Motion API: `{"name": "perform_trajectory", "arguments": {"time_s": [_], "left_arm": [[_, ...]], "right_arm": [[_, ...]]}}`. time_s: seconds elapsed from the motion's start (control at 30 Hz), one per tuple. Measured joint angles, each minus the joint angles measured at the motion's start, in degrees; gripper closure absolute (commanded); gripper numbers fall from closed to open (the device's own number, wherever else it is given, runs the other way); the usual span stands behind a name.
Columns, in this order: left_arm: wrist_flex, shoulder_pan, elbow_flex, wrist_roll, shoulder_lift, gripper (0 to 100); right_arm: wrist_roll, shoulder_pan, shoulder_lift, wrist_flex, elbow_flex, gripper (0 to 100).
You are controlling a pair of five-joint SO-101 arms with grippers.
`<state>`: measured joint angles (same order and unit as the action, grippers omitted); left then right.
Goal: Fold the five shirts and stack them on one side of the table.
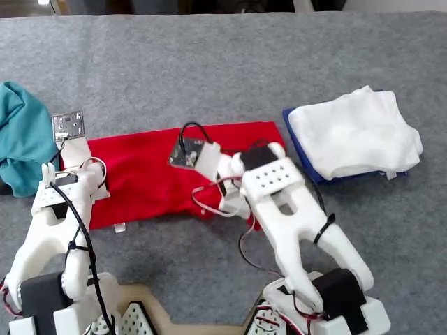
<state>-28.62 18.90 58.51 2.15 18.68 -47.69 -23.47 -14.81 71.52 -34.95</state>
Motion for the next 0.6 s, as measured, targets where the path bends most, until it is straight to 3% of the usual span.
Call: {"name": "perform_trajectory", "arguments": {"time_s": [0.4,0.6], "left_arm": [[0.00,0.00,0.00,0.00,0.00,97],[0.00,0.00,0.00,0.00,0.00,97]], "right_arm": [[-10.11,0.35,19.16,0.97,19.69,98.4],[-11.25,0.44,29.71,0.62,30.77,98.4]]}}
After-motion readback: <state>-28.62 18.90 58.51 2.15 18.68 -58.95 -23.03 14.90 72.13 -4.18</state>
